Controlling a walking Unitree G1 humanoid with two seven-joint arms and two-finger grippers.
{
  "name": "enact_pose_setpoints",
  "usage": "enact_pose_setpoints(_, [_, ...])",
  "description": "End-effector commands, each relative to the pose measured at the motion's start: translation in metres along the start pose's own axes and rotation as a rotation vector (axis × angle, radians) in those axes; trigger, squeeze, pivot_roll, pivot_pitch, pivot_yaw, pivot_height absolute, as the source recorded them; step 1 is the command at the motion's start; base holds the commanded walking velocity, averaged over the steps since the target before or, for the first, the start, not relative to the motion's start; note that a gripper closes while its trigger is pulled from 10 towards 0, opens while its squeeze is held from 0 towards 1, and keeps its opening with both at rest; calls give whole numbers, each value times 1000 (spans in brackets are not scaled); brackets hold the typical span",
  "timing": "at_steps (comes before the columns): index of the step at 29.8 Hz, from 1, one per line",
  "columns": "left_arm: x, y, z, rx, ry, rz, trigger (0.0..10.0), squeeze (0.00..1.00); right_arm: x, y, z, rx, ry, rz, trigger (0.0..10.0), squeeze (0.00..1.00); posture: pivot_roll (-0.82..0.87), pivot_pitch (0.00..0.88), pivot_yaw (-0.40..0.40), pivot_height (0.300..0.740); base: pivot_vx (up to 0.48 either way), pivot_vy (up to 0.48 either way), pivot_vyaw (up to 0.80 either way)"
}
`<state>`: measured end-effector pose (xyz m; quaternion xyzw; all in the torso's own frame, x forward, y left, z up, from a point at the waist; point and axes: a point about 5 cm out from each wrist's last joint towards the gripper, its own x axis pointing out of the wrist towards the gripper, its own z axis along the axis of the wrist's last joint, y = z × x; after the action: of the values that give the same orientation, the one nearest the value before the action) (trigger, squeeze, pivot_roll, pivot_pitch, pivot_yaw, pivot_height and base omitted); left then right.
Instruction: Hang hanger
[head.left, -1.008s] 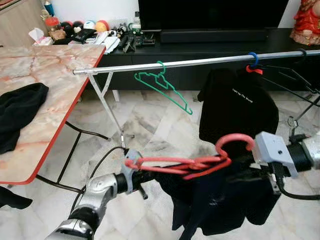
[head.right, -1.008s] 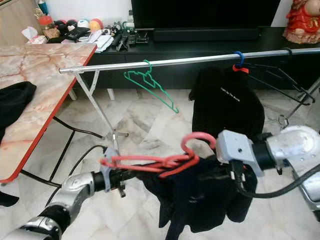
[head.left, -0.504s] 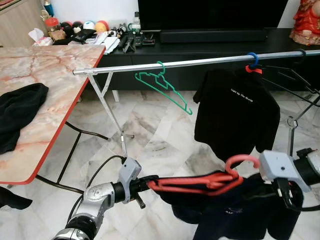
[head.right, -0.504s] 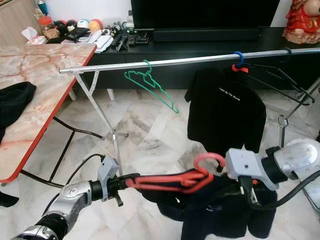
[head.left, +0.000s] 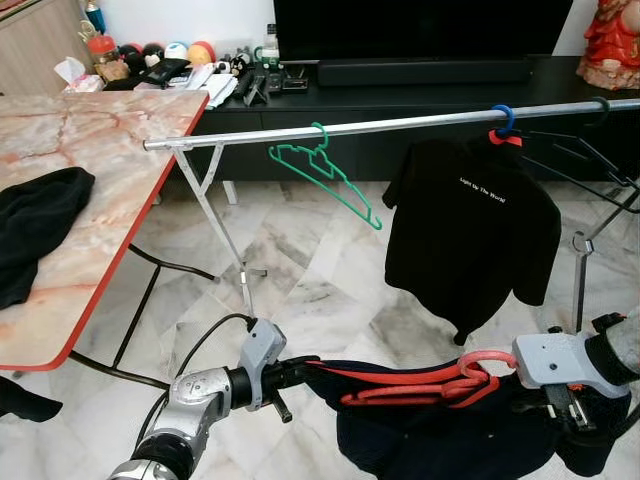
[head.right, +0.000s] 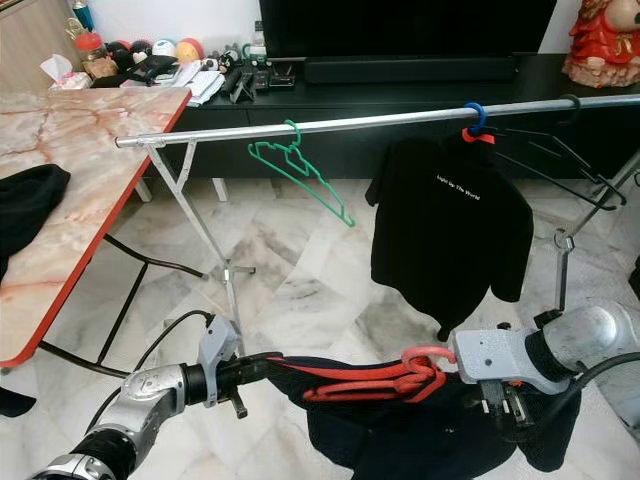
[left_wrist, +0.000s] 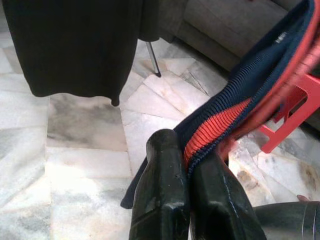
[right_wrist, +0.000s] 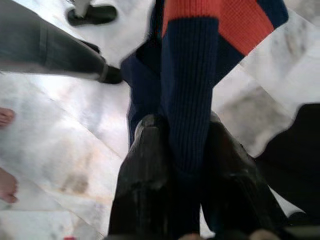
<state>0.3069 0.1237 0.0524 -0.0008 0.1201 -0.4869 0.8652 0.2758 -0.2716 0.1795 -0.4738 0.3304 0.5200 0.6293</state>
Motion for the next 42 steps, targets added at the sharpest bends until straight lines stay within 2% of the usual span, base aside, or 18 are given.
enact_pose_setpoints(1, [-15, 7, -10, -15, 55, 45, 0, 0, -11, -5, -11, 17, 97, -52, 0, 0, -145, 131, 70, 740, 0, 0, 0])
enact_pose_setpoints(8, [-17, 8, -8, -24, 63, 19, 0, 0, 1, -4, -7, -4, 116, -105, 0, 0, -140, 135, 68, 740, 0, 0, 0])
enact_pose_setpoints(11, [-18, 12, 3, -22, 34, 2, 0, 0, 18, 4, -3, 11, 94, -93, 0, 0, -132, 135, 71, 740, 0, 0, 0])
enact_pose_setpoints(14, [-19, 16, 15, -30, 3, -21, 0, 0, 42, 7, -3, 41, 74, -142, 0, 0, -124, 133, 74, 740, 0, 0, 0])
enact_pose_setpoints(18, [-20, 15, 24, -32, -12, -79, 0, 0, 61, 8, -1, 97, 54, -205, 0, 0, -113, 131, 80, 740, 0, 0, 0])
enact_pose_setpoints(25, [-25, 11, 24, -6, 61, -159, 0, 0, 67, 0, -1, 141, 109, -324, 0, 0, -113, 130, 81, 740, 0, 0, 0])
enact_pose_setpoints(27, [-27, 9, 22, 7, 103, -191, 0, 0, 69, -1, -4, 144, 156, -350, 0, 0, -110, 129, 81, 740, 0, 0, 0])
enact_pose_setpoints(31, [-31, 5, 25, -9, 115, -244, 0, 0, 74, 1, -7, 168, 197, -343, 0, 0, -110, 129, 77, 740, 0, 0, 0])
enact_pose_setpoints(36, [-29, -2, 38, -18, 80, -316, 0, 0, 91, 6, -4, 188, 214, -332, 0, 0, -98, 123, 74, 740, 0, 0, 0])
enact_pose_setpoints(38, [-27, -7, 48, -20, 55, -357, 0, 0, 104, 4, 11, 244, 128, -365, 0, 0, -90, 121, 74, 740, 0, 0, 0])
enact_pose_setpoints(42, [-25, -10, 56, -13, 35, -376, 0, 0, 114, -6, 34, 338, -15, -432, 0, 0, -85, 117, 75, 740, 0, 0, 0])
